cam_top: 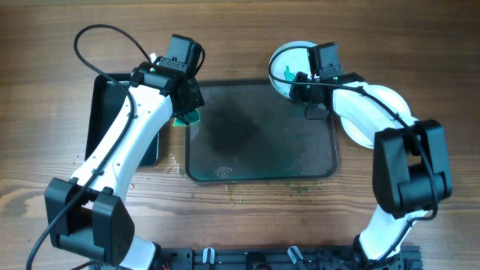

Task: Clean dirty plates on tray and stack at the side
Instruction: 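Grasp the last stained plate with the right gripper and drag it left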

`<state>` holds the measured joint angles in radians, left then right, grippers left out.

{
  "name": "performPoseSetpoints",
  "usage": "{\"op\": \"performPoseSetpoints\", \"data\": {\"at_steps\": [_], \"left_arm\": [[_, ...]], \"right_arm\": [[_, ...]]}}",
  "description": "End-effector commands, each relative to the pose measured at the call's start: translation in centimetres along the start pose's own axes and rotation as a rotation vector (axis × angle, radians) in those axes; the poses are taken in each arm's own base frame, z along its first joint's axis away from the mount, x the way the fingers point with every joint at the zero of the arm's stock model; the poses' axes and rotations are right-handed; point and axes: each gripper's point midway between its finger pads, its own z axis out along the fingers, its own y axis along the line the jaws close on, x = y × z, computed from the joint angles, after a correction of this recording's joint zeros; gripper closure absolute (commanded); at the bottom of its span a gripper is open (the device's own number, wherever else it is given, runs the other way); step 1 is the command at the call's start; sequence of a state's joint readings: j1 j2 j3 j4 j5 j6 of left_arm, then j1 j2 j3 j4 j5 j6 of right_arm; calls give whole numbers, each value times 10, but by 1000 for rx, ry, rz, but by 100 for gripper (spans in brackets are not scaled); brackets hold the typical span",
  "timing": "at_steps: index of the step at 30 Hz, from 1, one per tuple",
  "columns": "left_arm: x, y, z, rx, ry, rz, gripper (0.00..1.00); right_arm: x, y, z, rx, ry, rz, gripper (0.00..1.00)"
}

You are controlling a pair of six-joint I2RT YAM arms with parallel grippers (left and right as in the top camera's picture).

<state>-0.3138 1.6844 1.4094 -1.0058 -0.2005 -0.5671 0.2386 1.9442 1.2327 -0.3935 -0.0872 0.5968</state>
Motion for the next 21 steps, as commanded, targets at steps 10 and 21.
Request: {"op": "performPoseSetpoints", "data": {"at_steps": [10,21], "left_arm": [[-7,-2,-9,21,-26,-26,96],[-7,-2,-9,21,-26,-26,96]], "right_arm": [[97,40,-2,-55,311,-69,66],[73,53,-57,-155,222,-268,61]]}}
